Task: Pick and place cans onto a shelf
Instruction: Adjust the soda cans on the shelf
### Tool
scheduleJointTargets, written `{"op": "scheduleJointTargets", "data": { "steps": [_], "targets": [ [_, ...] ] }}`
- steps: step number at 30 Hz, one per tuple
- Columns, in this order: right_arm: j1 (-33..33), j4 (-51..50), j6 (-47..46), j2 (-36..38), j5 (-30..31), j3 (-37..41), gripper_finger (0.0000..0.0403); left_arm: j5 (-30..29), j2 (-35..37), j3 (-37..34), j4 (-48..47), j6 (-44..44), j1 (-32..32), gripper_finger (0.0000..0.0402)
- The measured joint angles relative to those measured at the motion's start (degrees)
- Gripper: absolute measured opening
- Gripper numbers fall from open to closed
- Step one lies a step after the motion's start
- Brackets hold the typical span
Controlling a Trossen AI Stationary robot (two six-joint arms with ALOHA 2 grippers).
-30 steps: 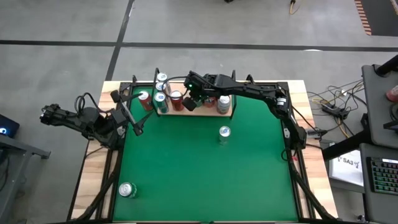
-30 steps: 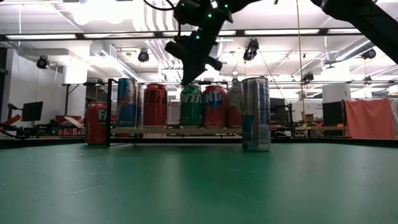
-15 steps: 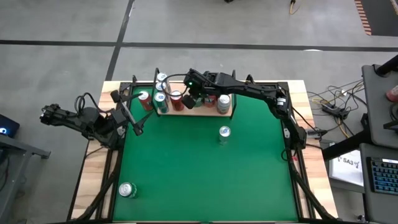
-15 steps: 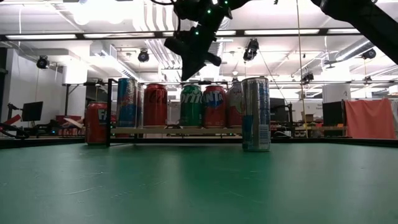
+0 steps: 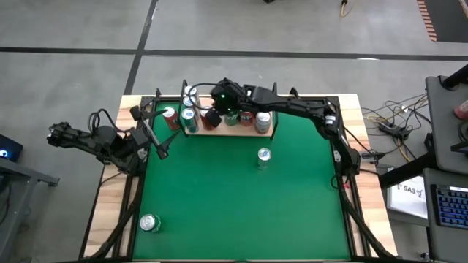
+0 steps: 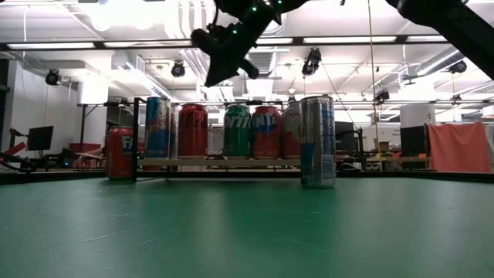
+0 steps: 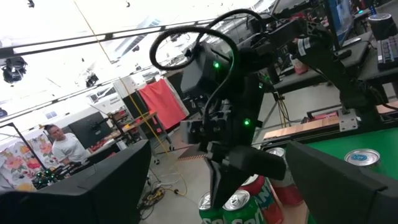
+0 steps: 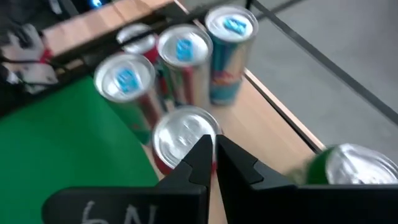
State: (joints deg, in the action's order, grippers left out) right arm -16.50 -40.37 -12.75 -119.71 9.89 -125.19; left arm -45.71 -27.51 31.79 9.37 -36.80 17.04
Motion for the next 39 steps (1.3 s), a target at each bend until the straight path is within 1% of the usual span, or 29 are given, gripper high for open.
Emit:
{"op": "scheduleJointTargets", "data": {
  "steps": [9,20,39],
  "targets": [
    [1.21,6.27,0.35,-2.07,-0.92,0.02,0.0013,0.0,0.0,0.0,0.0,-0.05,0.0,0.0356],
    [1.99,9.33,0.33,-5.14,-0.91,0.09,0.0013,0.0,0.0,0.0,-0.02,-0.2,0.0,0.0356],
    [2.12,9.86,0.06,-5.67,-0.68,2.53,0.0013,0.0,0.0,0.0,-0.07,-0.44,0.0,0.0356]
  ]
}}
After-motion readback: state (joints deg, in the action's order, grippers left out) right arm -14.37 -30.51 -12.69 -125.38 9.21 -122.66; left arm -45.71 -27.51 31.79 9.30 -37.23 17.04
